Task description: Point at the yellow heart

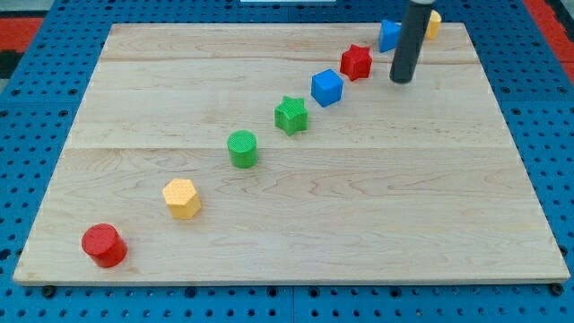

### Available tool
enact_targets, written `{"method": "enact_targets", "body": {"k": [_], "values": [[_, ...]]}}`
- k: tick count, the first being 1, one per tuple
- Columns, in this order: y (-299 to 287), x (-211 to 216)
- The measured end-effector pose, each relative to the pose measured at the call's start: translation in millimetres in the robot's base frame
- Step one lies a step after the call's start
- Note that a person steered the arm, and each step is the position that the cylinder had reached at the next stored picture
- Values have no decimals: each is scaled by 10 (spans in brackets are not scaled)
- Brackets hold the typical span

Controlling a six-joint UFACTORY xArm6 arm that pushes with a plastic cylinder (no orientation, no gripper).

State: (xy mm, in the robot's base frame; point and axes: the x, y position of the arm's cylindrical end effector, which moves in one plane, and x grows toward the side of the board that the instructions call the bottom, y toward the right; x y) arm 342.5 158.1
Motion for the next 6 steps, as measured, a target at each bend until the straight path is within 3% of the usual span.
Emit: {"method": "enact_targets", "body": {"k": [1,2,6], "values": [[7,428],[75,586],[1361,-447]]}}
